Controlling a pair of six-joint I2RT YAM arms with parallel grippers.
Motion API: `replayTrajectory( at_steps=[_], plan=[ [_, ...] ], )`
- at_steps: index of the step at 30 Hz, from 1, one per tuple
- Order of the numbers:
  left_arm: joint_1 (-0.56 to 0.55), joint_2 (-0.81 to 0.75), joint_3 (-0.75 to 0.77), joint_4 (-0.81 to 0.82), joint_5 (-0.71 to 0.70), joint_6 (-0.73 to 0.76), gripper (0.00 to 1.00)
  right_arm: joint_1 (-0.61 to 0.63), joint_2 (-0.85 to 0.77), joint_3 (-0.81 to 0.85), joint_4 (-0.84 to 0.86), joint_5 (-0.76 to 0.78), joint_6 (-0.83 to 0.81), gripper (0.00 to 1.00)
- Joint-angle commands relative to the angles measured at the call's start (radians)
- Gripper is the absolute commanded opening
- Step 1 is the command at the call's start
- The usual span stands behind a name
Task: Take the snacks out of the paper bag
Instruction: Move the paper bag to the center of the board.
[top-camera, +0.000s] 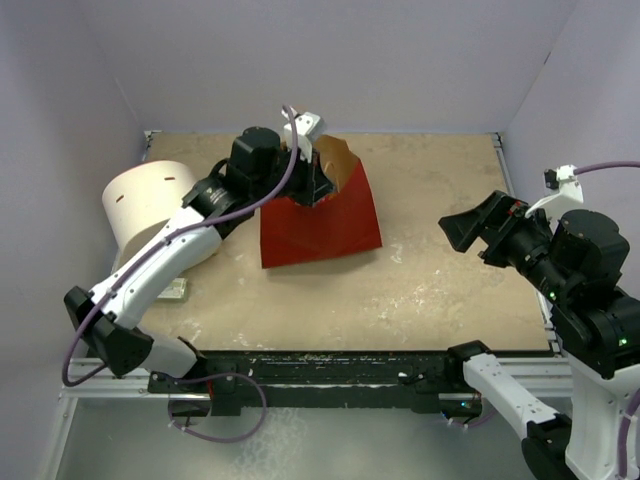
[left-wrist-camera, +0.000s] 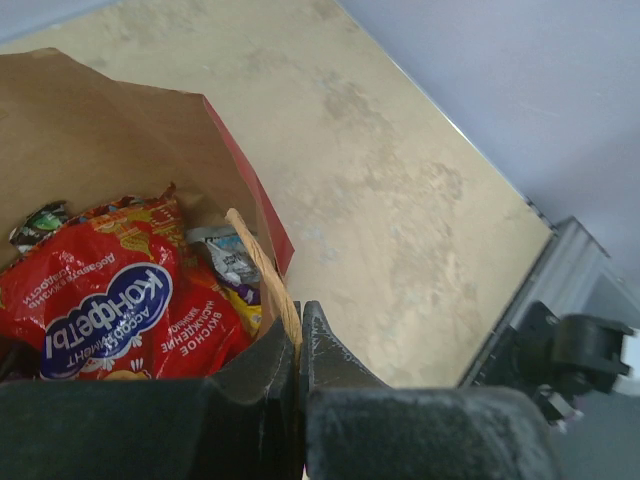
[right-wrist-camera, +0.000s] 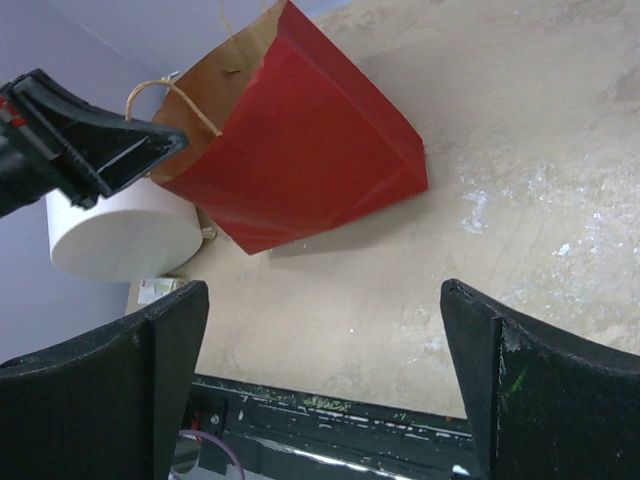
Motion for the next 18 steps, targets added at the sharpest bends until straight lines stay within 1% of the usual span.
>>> replayTrajectory(
  at_steps=[1, 4, 8, 10, 11, 12, 14, 16, 18],
  plan=[
    [-0.135, -0.109, -0.047, 0.054, -0.039, -0.103, 0.0, 0.001, -0.018, -0.013, 0.029, -0.071, -0.031, 1.0],
    [-0.263, -0.097, -0.05, 0.063, -0.124, -0.142, 0.0, 0.001, -0.027, -0.024, 0.027, -0.095, -0.033, 1.0],
    [-0.399, -0.026, 0.015, 0.093, -0.186, -0.168, 0.0, 0.002, -0.045, -0.035, 0.019, -0.101, -0.038, 0.99],
    [-0.441, 0.023, 0.062, 0.084, -0.211, -0.172, 0.01, 0.001, -0.056, -0.041, 0.011, -0.097, -0.043, 0.99],
    [-0.451, 0.042, 0.084, 0.065, -0.228, -0.181, 0.03, 0.001, -0.062, -0.045, 0.007, -0.095, -0.044, 0.99],
    [-0.454, 0.057, 0.1, 0.042, -0.25, -0.2, 0.09, 0.001, -0.068, -0.049, 0.004, -0.094, -0.046, 0.99],
    [-0.454, 0.061, 0.113, -0.001, -0.301, -0.235, 0.29, 0.001, -0.076, -0.056, 0.001, -0.094, -0.047, 0.99],
    [-0.453, 0.042, 0.112, -0.018, -0.305, -0.234, 0.51, 0.001, -0.081, -0.063, -0.002, -0.098, -0.048, 0.99],
    [-0.452, 0.018, 0.124, -0.053, -0.297, -0.229, 0.65, 0.001, -0.083, -0.066, -0.005, -0.107, -0.047, 0.99]
  ],
)
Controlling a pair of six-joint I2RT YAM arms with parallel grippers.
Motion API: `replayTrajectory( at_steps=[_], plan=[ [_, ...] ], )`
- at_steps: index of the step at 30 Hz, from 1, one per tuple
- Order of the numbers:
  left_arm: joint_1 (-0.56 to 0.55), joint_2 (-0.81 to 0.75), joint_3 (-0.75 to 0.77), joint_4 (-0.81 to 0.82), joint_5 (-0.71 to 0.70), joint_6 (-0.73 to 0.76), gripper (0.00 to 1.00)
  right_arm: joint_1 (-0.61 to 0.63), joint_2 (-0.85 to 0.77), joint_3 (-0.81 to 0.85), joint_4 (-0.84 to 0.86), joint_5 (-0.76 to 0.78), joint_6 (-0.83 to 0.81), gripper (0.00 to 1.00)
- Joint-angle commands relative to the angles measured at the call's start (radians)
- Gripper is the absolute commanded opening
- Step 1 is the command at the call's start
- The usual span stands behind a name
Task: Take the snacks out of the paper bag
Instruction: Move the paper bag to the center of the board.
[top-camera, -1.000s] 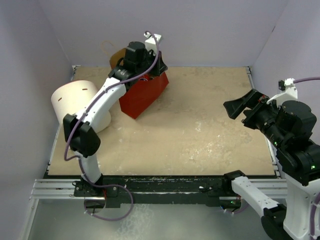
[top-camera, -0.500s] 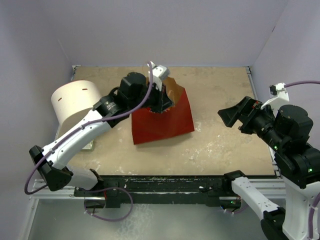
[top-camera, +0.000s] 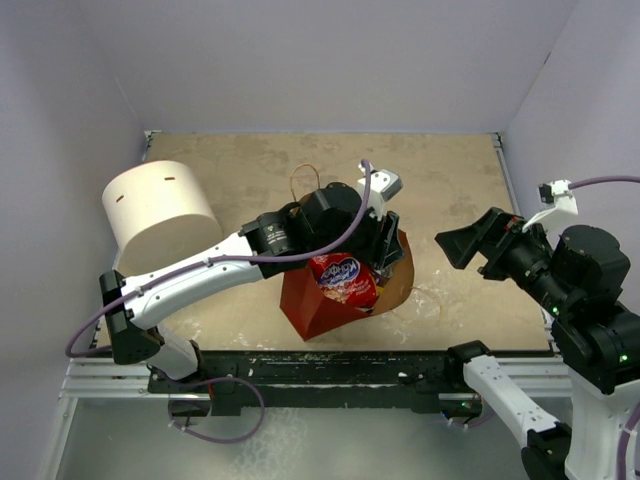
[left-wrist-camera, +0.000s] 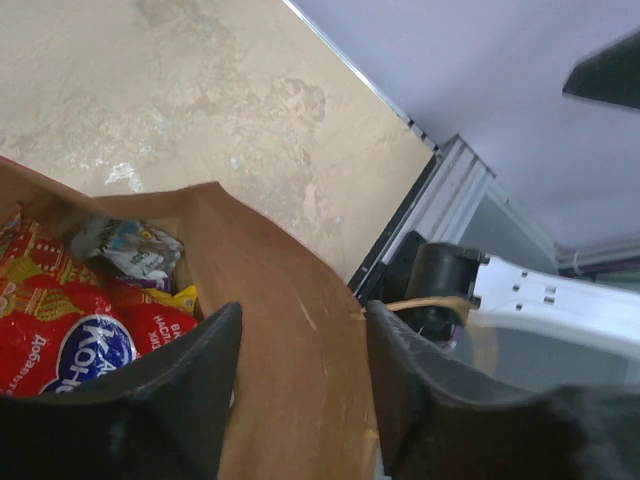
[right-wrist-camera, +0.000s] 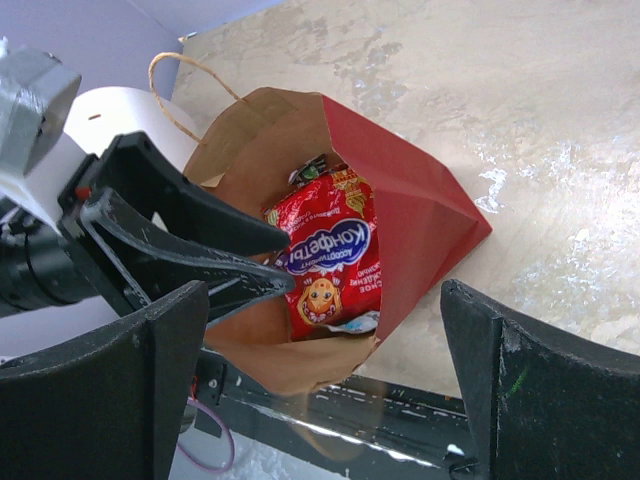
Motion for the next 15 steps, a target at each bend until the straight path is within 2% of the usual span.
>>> replayTrajectory(
  at_steps=[1, 5, 8, 12, 15],
  plan=[
    [0.005, -0.077, 0.082, -0.043, -0.067, -0.034, 0.69, 0.003, -0.015, -0.006, 0.005, -0.025, -0.017, 0.99],
    [0.038, -0.119, 0.161, -0.202, -0.095, -0.03, 0.8, 0.003, -0.035, -0.025, -0.023, 0.008, 0.071, 0.99],
    [0.143, -0.139, 0.248, -0.335, -0.071, -0.035, 0.99, 0.003, -0.069, -0.087, 0.035, -0.073, 0.1, 1.0],
    [0.325, -0.153, 0.32, -0.499, -0.075, -0.035, 0.99, 0.003, -0.058, -0.126, -0.009, -0.1, 0.137, 1.0],
    [0.485, -0.147, 0.314, -0.548, -0.024, -0.026, 0.99, 0.003, -0.037, -0.119, -0.076, -0.135, 0.104, 1.0]
  ],
)
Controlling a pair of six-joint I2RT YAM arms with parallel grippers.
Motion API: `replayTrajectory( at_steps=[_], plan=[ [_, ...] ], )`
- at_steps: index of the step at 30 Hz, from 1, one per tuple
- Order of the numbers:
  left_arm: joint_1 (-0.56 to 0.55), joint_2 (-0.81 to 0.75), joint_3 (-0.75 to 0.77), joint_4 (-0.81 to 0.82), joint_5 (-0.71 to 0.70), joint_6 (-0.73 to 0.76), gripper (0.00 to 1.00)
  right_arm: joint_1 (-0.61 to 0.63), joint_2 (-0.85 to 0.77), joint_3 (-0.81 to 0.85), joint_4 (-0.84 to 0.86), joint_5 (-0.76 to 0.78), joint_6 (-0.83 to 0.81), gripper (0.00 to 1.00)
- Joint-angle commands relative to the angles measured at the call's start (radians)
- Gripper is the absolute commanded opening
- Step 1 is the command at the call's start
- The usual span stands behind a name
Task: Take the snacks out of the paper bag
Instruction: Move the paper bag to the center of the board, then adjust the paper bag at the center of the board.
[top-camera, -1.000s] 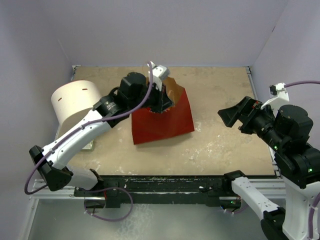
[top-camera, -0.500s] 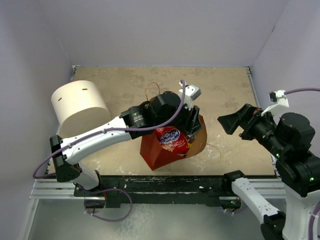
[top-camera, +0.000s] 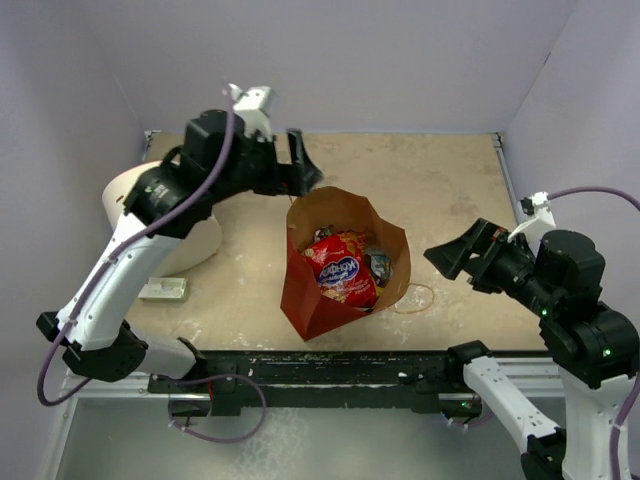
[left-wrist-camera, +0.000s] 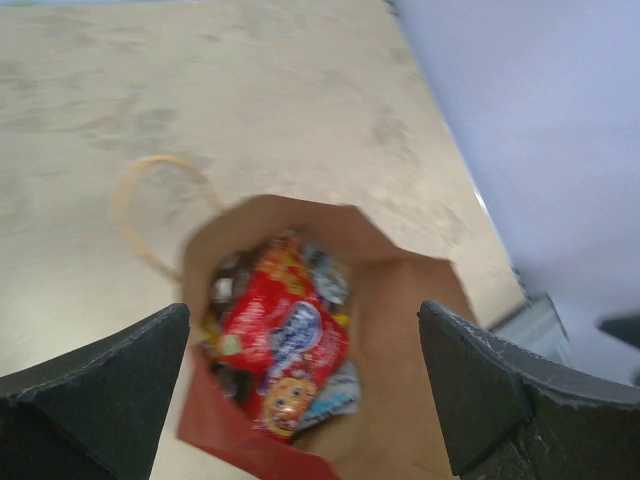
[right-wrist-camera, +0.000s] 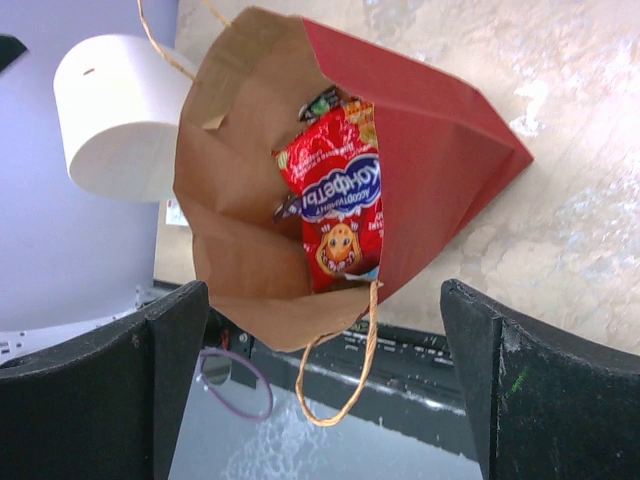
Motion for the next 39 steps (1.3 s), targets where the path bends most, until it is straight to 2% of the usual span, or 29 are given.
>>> replayTrajectory(
  at_steps=[1, 4, 8, 15, 18, 19, 22, 26, 29, 33, 35, 39],
  plan=[
    [0.207, -0.004, 0.009, -0.146, 0.071, -0.002, 0.99, 0.004, 0.018, 0.003, -0.069, -0.079, -0.005, 1.0],
    [0.34, 0.038, -0.035, -0.1, 0.241, 0.014, 1.0, 0.004, 0.032, -0.024, -0.114, -0.144, -0.012, 1.0],
    [0.393, 0.087, -0.095, 0.067, 0.432, 0.02, 0.99, 0.004, 0.051, -0.152, -0.104, -0.41, 0.004, 1.0],
    [0.418, 0.198, -0.148, 0.19, 0.531, 0.012, 0.87, 0.004, 0.068, -0.236, -0.05, -0.552, 0.037, 0.97],
    [0.422, 0.236, -0.149, 0.202, 0.528, 0.03, 0.77, 0.004, 0.068, -0.296, -0.006, -0.594, 0.073, 0.86],
    [0.424, 0.243, -0.148, 0.207, 0.532, 0.036, 0.74, 0.004, 0.067, -0.314, 0.011, -0.599, 0.088, 0.79],
    [0.428, 0.27, -0.12, 0.193, 0.55, 0.059, 0.59, 0.004, 0.061, -0.339, 0.056, -0.59, 0.124, 0.66],
    [0.429, 0.277, -0.098, 0.153, 0.551, 0.096, 0.45, 0.004, 0.078, -0.305, 0.025, -0.517, 0.11, 0.57],
    [0.436, 0.271, -0.104, 0.145, 0.546, 0.118, 0.28, 0.004, 0.098, -0.292, 0.013, -0.502, 0.09, 0.48],
    [0.463, 0.276, -0.075, 0.146, 0.541, 0.127, 0.05, 0.004, 0.11, -0.286, 0.043, -0.507, 0.104, 0.3],
    [0.476, 0.276, -0.048, 0.153, 0.54, 0.121, 0.0, 0.004, 0.122, -0.279, 0.067, -0.519, 0.113, 0.21],
    [0.506, 0.26, 0.003, 0.16, 0.516, 0.101, 0.0, 0.004, 0.173, -0.242, 0.131, -0.525, 0.118, 0.08]
  ],
)
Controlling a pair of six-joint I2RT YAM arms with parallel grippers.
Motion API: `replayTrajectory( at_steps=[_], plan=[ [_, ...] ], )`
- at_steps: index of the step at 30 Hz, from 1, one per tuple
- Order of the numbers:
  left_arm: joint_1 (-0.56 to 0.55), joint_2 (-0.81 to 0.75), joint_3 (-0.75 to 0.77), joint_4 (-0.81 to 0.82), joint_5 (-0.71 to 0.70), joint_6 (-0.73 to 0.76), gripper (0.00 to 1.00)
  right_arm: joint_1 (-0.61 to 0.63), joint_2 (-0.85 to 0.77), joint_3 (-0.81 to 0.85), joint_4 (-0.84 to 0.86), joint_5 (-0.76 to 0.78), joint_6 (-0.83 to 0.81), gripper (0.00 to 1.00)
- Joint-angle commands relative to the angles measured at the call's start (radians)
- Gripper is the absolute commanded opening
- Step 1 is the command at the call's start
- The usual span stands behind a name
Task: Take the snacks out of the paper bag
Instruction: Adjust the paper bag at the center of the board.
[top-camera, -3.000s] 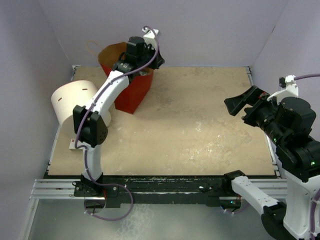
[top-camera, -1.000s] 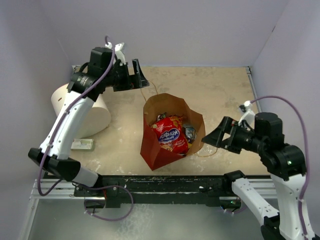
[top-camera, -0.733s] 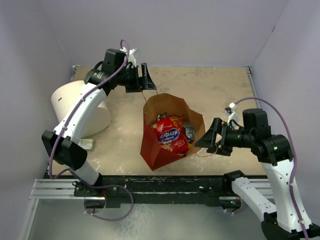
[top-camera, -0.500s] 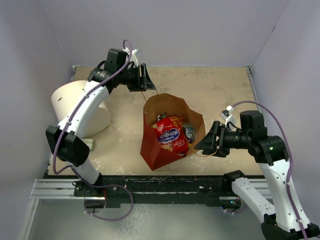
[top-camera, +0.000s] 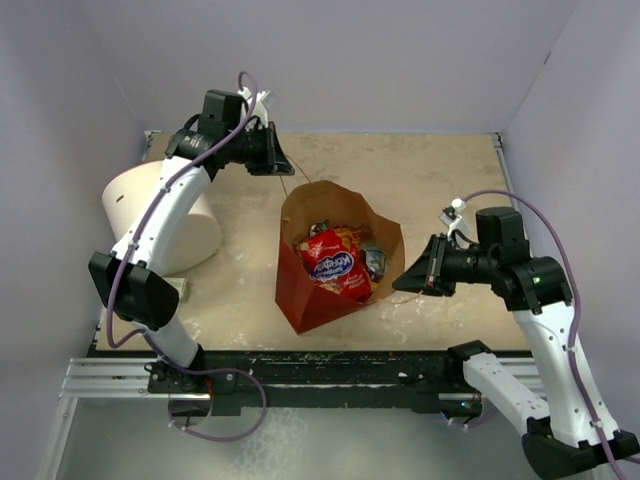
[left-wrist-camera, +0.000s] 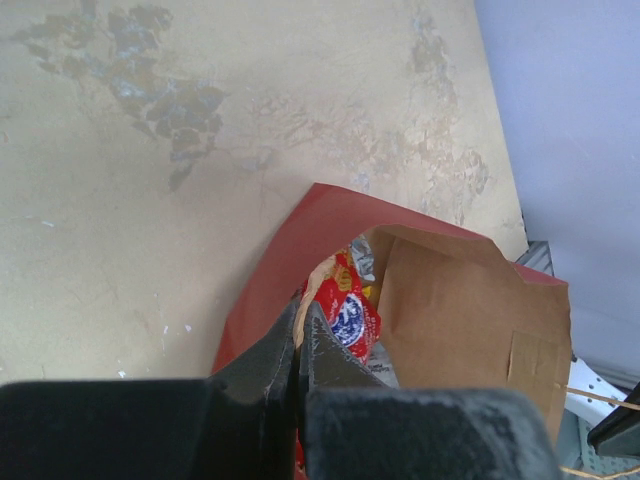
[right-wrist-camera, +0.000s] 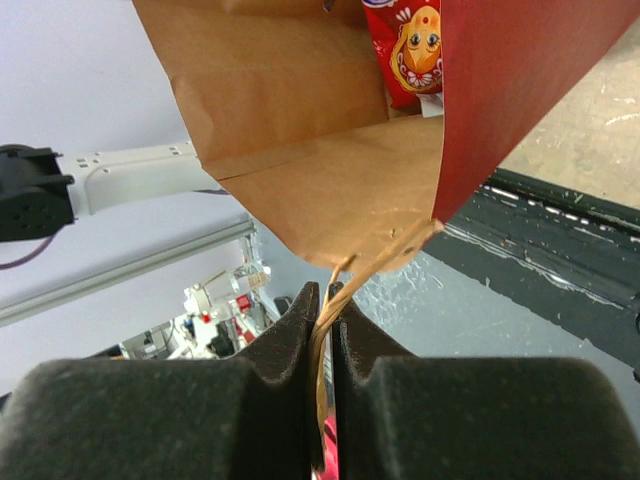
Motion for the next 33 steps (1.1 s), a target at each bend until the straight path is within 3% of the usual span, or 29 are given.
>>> replayTrajectory(
  at_steps=[1, 9, 16, 23, 33],
  plan=[
    [0.05, -0.035, 0.107, 0.073, -0.025, -0.005, 0.0, 0.002, 0.062, 0.084, 0.113, -0.015, 0.008, 0.06],
    [0.123, -0.144, 0.07, 0.084, -0.114, -0.057, 0.0, 0.04, 0.238, 0.189, 0.31, -0.027, 0.042, 0.0],
    [0.19, -0.182, 0.067, 0.095, -0.114, -0.054, 0.0, 0.219, 0.394, 0.233, 0.559, 0.015, 0.157, 0.01],
    [0.203, -0.166, 0.111, 0.111, -0.08, -0.031, 0.0, 0.279, 0.497, 0.308, 0.49, 0.069, 0.062, 0.03],
    [0.201, -0.21, -0.032, 0.329, 0.231, -0.106, 0.0, 0.279, 0.4, 0.14, 0.29, 0.182, -0.072, 0.11]
  ],
)
